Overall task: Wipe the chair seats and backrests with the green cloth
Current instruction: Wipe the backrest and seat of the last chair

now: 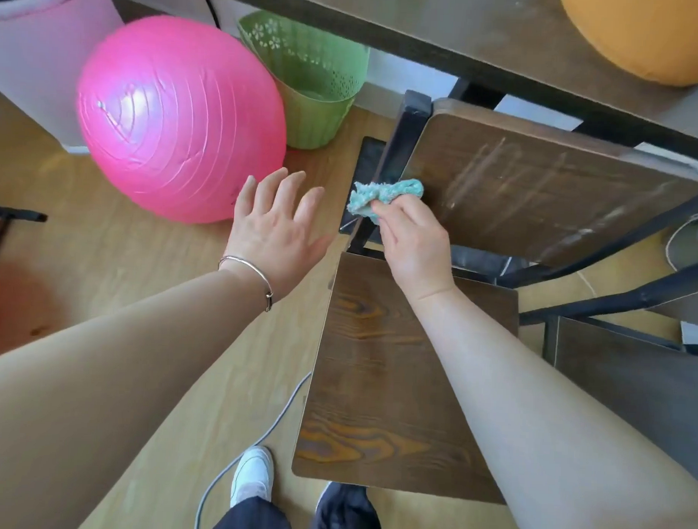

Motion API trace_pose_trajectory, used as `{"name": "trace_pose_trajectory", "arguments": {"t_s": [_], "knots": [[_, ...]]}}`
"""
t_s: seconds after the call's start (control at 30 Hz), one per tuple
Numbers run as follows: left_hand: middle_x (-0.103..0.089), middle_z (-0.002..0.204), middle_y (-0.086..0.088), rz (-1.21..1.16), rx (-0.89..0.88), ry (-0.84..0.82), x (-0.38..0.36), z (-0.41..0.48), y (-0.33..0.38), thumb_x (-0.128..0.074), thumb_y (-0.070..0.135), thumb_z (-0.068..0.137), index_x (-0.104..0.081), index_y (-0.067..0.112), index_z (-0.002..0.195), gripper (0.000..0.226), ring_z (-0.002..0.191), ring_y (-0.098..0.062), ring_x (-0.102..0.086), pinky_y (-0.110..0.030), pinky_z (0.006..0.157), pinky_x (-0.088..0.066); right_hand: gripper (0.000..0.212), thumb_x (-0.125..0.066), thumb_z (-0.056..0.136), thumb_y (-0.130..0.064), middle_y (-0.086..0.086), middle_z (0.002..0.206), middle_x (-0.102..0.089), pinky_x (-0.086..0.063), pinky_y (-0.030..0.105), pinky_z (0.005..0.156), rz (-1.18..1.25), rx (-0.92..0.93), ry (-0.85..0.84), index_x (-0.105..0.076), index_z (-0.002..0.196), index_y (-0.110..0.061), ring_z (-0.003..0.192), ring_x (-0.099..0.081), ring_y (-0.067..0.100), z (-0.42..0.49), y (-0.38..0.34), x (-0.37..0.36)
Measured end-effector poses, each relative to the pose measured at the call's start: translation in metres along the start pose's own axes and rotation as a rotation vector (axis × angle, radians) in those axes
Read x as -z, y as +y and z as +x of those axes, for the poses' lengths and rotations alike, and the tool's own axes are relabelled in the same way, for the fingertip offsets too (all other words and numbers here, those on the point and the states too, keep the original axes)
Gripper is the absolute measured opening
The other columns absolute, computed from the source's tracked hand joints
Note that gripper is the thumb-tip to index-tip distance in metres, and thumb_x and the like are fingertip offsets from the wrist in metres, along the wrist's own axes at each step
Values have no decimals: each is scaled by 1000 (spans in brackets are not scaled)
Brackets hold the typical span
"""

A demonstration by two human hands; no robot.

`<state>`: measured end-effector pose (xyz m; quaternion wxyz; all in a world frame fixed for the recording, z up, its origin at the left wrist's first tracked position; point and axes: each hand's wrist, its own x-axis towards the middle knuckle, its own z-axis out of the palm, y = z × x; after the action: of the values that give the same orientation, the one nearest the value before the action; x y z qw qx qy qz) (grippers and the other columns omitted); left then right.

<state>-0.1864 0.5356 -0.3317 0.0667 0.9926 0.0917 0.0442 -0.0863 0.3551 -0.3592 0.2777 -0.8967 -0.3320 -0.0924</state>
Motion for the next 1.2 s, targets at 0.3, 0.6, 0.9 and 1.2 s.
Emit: {"name": "trace_pose_trajectory", "arguments": {"t_s": [0.3,0.6,0.9,1.2], "knots": [[-35,149,-11,12,63,-124,-53,-27,-6,-46,52,91,-38,18,141,61,142,-35,-24,-55,116,-14,20,-56,97,-25,-4,94,-59,-52,30,76,121,-287,-216,-68,104,-11,88,-55,13,-46,24,-80],[-37,148,-12,-6,119,-169,-80,-51,-9,-46,53,91,-40,17,140,61,141,-35,-25,-55,116,-15,20,-61,92,-36,-11,90,-60,-51,24,85,202,-482,-291,-70,93,-18,91,-57,6,-57,46,-113],[-35,149,-11,18,112,-151,-59,-58,-4,-43,55,92,-37,18,142,62,142,-34,-22,-55,116,-15,25,-62,94,-12,4,105,-64,-45,15,87,107,-237,-133,-69,118,-10,96,-59,14,-53,18,-86],[-40,146,-12,45,47,-96,-13,-68,4,-48,53,90,-44,16,138,60,140,-35,-29,-57,114,-19,20,-65,91,-10,10,105,-67,-49,23,88,176,-127,257,-72,108,-3,98,-63,20,-6,-28,-3]]}}
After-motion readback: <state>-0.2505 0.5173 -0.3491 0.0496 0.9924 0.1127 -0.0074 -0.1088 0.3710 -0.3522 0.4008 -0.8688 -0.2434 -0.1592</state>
